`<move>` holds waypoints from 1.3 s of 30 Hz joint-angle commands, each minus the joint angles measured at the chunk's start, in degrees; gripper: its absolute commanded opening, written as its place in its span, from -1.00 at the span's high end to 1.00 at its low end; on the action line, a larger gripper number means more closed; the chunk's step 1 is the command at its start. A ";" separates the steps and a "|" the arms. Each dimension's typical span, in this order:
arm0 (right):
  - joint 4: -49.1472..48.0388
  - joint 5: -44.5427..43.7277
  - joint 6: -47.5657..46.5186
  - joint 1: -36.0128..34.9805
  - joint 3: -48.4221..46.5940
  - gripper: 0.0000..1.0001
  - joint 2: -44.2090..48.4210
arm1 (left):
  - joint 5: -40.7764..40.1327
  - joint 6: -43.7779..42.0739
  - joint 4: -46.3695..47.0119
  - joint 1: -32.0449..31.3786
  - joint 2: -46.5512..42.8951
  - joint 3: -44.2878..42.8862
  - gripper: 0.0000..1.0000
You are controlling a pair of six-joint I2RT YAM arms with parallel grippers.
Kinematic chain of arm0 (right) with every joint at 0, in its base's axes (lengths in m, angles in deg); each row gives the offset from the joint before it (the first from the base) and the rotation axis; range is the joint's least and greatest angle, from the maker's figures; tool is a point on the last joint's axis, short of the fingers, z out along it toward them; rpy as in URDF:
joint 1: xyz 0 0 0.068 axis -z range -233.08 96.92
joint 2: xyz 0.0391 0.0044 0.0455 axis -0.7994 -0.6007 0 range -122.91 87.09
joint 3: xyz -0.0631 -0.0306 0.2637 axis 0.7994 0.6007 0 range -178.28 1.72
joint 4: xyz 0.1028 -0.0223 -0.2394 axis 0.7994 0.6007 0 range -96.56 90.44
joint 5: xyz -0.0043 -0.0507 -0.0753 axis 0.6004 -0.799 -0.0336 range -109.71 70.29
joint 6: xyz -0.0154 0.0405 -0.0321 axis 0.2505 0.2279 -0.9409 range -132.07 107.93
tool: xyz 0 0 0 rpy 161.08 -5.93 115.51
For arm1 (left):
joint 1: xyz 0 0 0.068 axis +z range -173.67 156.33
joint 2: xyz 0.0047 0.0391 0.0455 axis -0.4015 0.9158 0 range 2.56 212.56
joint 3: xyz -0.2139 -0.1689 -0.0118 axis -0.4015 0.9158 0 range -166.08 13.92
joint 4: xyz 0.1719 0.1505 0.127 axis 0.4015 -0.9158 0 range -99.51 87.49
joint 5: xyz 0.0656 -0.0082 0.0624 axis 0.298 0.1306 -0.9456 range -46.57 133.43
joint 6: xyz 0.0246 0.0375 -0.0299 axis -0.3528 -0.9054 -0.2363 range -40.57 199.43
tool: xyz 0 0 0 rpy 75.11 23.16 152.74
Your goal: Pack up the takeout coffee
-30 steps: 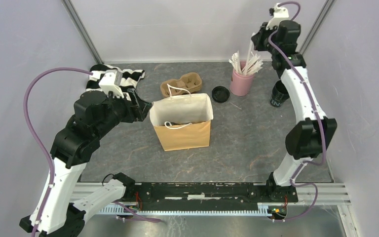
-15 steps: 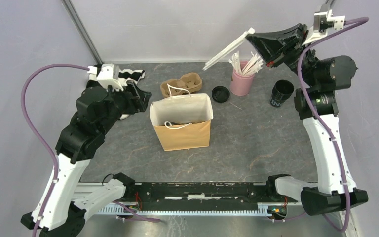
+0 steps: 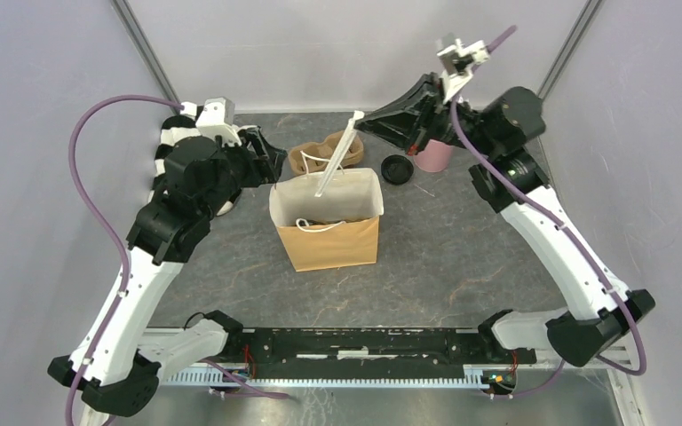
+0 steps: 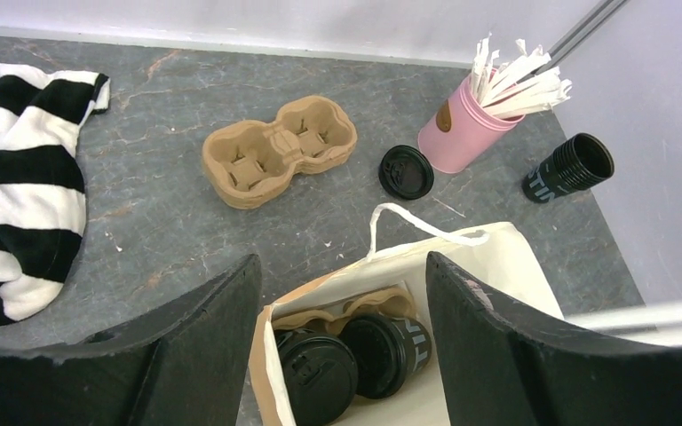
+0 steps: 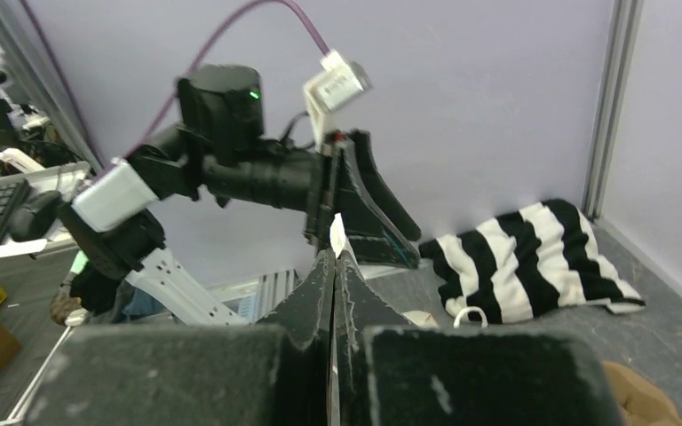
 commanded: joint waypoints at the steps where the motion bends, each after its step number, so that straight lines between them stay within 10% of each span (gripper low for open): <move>1: 8.26 -3.17 -13.66 -3.24 -2.22 1.00 -3.23 | -1.31 1.93 2.41 -0.07 -2.39 0.13 -0.49; 16: 13.13 -17.67 -37.75 -9.90 6.59 0.99 -8.59 | -5.08 3.23 -3.36 -0.08 -6.37 -0.96 -0.49; 19: 10.54 -17.55 -35.22 -9.92 9.76 0.26 -9.03 | -5.43 1.78 -2.28 -0.08 -6.27 -0.46 -0.49; 25: 28.29 -30.26 -35.99 -9.68 -2.27 -0.12 -9.88 | -3.09 1.44 -2.34 -0.03 -5.16 -1.70 -0.49; 39: 43.15 -35.77 -34.24 -4.20 -11.53 -0.18 -10.14 | 0.19 -2.72 0.24 -0.02 -1.98 -0.90 -0.52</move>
